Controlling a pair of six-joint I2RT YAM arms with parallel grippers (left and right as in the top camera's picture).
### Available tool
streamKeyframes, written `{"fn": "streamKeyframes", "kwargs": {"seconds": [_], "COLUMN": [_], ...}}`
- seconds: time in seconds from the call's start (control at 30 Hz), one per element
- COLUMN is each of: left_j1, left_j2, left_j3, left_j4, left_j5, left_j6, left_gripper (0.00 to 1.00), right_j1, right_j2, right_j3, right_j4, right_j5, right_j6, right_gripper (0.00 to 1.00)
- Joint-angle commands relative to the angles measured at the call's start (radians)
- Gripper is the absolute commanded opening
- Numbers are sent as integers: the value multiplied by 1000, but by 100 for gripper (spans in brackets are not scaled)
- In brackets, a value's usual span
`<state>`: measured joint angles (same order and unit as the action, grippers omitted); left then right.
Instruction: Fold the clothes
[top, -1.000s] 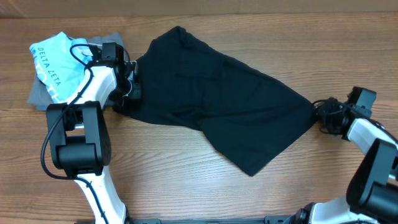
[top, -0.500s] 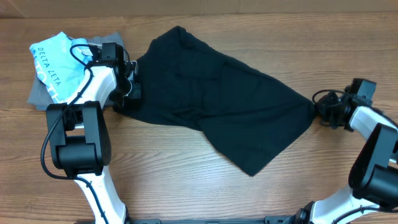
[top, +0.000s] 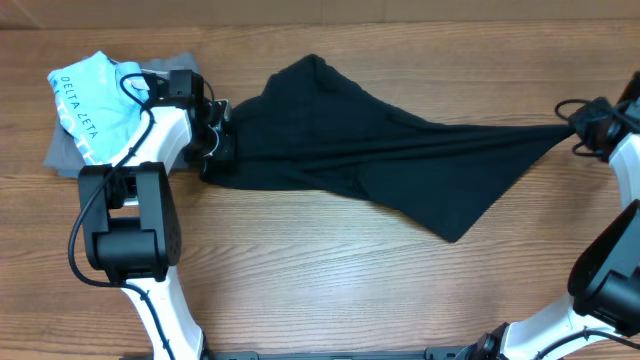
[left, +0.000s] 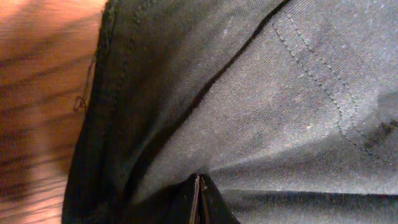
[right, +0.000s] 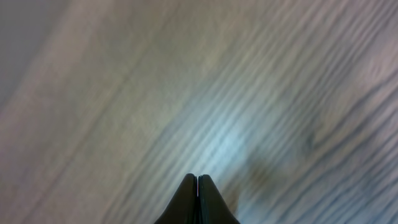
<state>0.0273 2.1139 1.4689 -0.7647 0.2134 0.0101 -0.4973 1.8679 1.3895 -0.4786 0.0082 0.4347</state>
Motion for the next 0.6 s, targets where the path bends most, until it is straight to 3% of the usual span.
{"fn": "streamKeyframes", "kwargs": {"seconds": [0.0, 0.03, 0.07, 0.1, 0.17, 0.33, 0.47, 0.57], "left_j1": [5, 5, 5, 5, 5, 5, 5, 0], "left_j2": [48, 48, 48, 48, 48, 47, 44, 22], "left_j3": [-11, -11, -11, -11, -11, -8, 48, 148], "left_j4": [-10, -10, -10, -10, -9, -6, -37, -73], "left_j5": [-29, -28, -28, -28, -18, -2, 33, 125], "left_j6": [20, 20, 20, 20, 21, 21, 47, 68], "left_gripper": [7, 8, 9, 10, 13, 14, 11, 12], "right_j1": [-41, -45, -45, -45, -44, -41, -8, 69], "right_j2": [-6, -6, -6, -6, -6, -6, -6, -6], "right_j3": [98, 112, 112, 111, 111, 109, 90, -5], "right_j4": [6, 0, -1, -13, -59, -251, -500, -560], "right_j5": [63, 33, 19, 2, -15, -186, -264, -265], "right_j6": [-24, -24, -24, -24, -24, -19, -19, -20], "right_gripper": [4, 6, 29, 65, 81, 83, 68, 68]}}
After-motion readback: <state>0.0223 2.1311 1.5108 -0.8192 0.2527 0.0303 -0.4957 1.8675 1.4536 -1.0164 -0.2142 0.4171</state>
